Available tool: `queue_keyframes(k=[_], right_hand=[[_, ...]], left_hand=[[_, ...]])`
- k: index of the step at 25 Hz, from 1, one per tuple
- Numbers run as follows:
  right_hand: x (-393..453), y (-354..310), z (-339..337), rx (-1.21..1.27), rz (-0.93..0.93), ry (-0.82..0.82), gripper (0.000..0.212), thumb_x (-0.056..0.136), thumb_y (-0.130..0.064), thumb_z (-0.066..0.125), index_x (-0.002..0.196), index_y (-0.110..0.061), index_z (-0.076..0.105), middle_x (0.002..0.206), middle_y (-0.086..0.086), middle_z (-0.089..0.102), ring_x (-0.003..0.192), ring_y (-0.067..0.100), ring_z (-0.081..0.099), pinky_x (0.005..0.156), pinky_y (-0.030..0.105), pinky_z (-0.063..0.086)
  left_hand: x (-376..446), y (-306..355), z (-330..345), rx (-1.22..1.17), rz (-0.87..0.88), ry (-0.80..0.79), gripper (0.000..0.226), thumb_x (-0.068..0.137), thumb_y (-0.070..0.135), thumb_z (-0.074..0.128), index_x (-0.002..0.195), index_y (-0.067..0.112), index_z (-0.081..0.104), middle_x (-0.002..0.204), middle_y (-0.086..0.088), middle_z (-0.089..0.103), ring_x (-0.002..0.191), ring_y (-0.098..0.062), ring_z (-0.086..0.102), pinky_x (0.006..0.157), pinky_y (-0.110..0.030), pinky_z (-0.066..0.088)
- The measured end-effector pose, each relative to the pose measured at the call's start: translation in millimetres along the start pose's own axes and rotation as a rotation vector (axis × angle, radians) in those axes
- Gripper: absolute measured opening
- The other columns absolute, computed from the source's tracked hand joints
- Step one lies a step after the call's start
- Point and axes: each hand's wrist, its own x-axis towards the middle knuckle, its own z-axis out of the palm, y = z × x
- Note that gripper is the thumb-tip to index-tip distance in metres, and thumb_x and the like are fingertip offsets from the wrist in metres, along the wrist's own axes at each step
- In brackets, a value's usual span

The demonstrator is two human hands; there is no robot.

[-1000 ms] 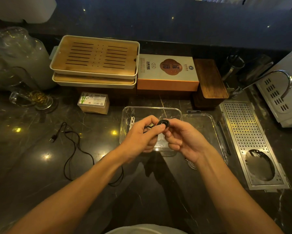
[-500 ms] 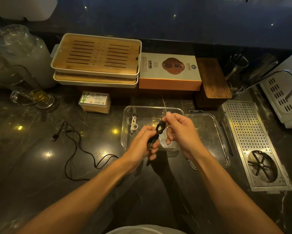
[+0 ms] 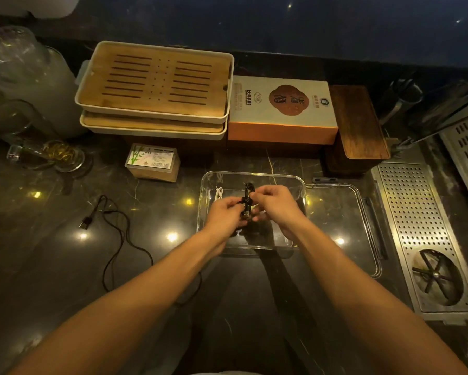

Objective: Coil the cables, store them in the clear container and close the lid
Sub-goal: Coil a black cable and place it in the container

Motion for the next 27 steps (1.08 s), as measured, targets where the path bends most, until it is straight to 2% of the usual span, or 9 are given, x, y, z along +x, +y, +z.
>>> queue_keyframes(k=[2, 7, 10, 13, 15, 18, 23, 25, 27], right_hand=[[14, 7, 5, -0.012, 0.029, 0.000, 0.015, 0.103, -0.010, 0.058, 0.109, 0.000, 0.068, 0.092, 0.011, 0.067, 0.074, 0.014, 0.065, 0.061, 0.026, 0.061], [37, 27, 19, -0.003, 0.072, -0.001, 0.010, 0.101, -0.005, 0.059, 0.099, -0.002, 0.069, 0.086, 0.010, 0.068, 0.077, 0.016, 0.069, 0.066, 0.025, 0.062], [51, 36, 22, -0.059, 0.065, 0.060, 0.020, 0.099, -0.009, 0.064, 0.117, 0.001, 0.065, 0.104, 0.020, 0.073, 0.097, 0.030, 0.075, 0.079, 0.041, 0.065], [58, 42, 23, -0.083, 0.045, 0.064, 0.021, 0.099, -0.006, 0.064, 0.119, -0.001, 0.065, 0.108, 0.024, 0.072, 0.100, 0.035, 0.074, 0.082, 0.048, 0.064], [60, 45, 26, -0.093, 0.030, 0.072, 0.025, 0.098, -0.007, 0.066, 0.122, -0.002, 0.063, 0.107, 0.022, 0.072, 0.098, 0.034, 0.075, 0.079, 0.046, 0.065], [61, 47, 31, -0.138, 0.011, 0.116, 0.026, 0.095, -0.011, 0.071, 0.119, -0.003, 0.064, 0.104, 0.019, 0.072, 0.094, 0.029, 0.075, 0.075, 0.046, 0.065], [57, 50, 34, -0.153, -0.022, 0.105, 0.009, 0.095, -0.011, 0.068, 0.104, -0.012, 0.071, 0.091, 0.013, 0.077, 0.086, 0.030, 0.077, 0.073, 0.047, 0.065], [56, 52, 35, -0.185, -0.017, 0.117, 0.001, 0.092, -0.017, 0.071, 0.093, -0.017, 0.071, 0.083, 0.009, 0.077, 0.081, 0.032, 0.077, 0.073, 0.052, 0.064], [58, 50, 35, -0.202, -0.014, 0.124, 0.004, 0.092, -0.019, 0.072, 0.090, -0.016, 0.070, 0.080, 0.007, 0.076, 0.079, 0.031, 0.075, 0.072, 0.051, 0.063]], left_hand=[[16, -6, -2, 0.056, -0.012, 0.084, 0.023, 0.101, 0.006, 0.052, 0.106, 0.017, 0.072, 0.107, -0.011, 0.075, 0.104, -0.030, 0.071, 0.095, -0.047, 0.057], [44, -15, 5, 0.074, -0.078, 0.321, 0.015, 0.096, 0.005, 0.060, 0.092, 0.015, 0.070, 0.089, -0.009, 0.072, 0.083, -0.022, 0.065, 0.074, -0.034, 0.056], [47, -17, 13, 0.175, -0.090, 0.333, 0.024, 0.097, 0.008, 0.059, 0.080, 0.021, 0.071, 0.081, -0.006, 0.071, 0.075, -0.021, 0.062, 0.063, -0.029, 0.048], [45, -19, 14, 0.291, -0.063, 0.289, 0.025, 0.097, 0.004, 0.053, 0.102, 0.016, 0.076, 0.088, -0.005, 0.074, 0.080, -0.021, 0.068, 0.062, -0.024, 0.050], [40, -16, 10, 0.370, -0.042, 0.298, 0.028, 0.098, 0.002, 0.049, 0.107, 0.011, 0.073, 0.077, 0.001, 0.066, 0.069, -0.013, 0.062, 0.051, -0.013, 0.044], [35, -11, 8, 0.423, -0.037, 0.333, 0.029, 0.097, 0.001, 0.049, 0.115, 0.008, 0.071, 0.071, 0.011, 0.054, 0.069, -0.011, 0.058, 0.058, -0.023, 0.049], [27, -14, 7, 0.458, 0.016, 0.294, 0.023, 0.097, 0.007, 0.054, 0.110, 0.015, 0.071, 0.081, 0.005, 0.065, 0.065, -0.005, 0.057, 0.044, -0.009, 0.036], [24, -16, 4, 0.536, 0.045, 0.301, 0.023, 0.096, 0.013, 0.056, 0.116, 0.017, 0.067, 0.110, -0.004, 0.062, 0.079, -0.013, 0.061, 0.056, -0.010, 0.040], [24, -16, 3, 0.670, 0.050, 0.305, 0.035, 0.095, 0.019, 0.057, 0.130, 0.019, 0.059, 0.132, -0.007, 0.047, 0.109, -0.023, 0.057, 0.083, -0.024, 0.047]])
